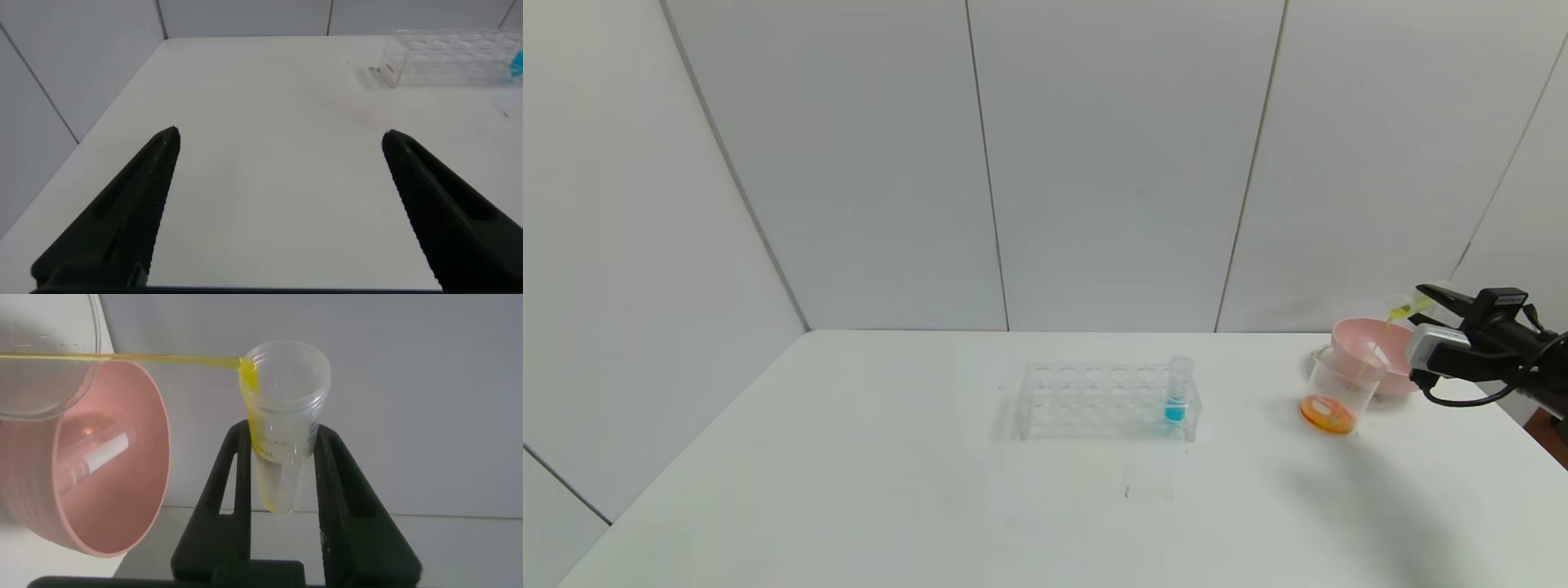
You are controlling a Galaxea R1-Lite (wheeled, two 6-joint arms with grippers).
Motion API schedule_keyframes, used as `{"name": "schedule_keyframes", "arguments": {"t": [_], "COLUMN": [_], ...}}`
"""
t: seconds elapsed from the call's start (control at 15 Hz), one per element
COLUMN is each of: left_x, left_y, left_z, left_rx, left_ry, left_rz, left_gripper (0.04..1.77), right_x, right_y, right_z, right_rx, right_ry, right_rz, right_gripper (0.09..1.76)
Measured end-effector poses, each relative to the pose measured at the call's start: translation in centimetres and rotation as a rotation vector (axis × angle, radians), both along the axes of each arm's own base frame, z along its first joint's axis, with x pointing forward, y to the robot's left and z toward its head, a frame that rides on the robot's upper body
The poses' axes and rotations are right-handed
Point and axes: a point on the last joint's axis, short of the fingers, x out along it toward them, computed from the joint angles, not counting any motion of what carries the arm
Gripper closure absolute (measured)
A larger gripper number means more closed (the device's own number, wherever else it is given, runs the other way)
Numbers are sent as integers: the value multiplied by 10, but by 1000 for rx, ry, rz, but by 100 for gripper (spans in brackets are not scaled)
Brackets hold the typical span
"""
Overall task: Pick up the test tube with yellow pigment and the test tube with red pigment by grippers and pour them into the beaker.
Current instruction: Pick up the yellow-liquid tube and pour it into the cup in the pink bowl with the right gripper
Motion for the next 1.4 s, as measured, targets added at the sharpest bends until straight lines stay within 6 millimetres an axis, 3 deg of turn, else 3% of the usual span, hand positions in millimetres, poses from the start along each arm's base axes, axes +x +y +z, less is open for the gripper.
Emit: {"name": "schedule_keyframes", "arguments": {"t": [0.6,1.4], "left_x": [0,0], "left_y": [0,0], "left_z": [0,0], "left_rx": [0,0], "left_ry": [0,0], "left_rz": [0,0], "left_gripper": [5,5], "right_x": [1,0], "right_y": [6,7], "right_z": [2,6], "right_rx": [-115,-142], "right_ry": [-30,-48], "right_rz": [3,-10], "right_gripper": [131,131]}}
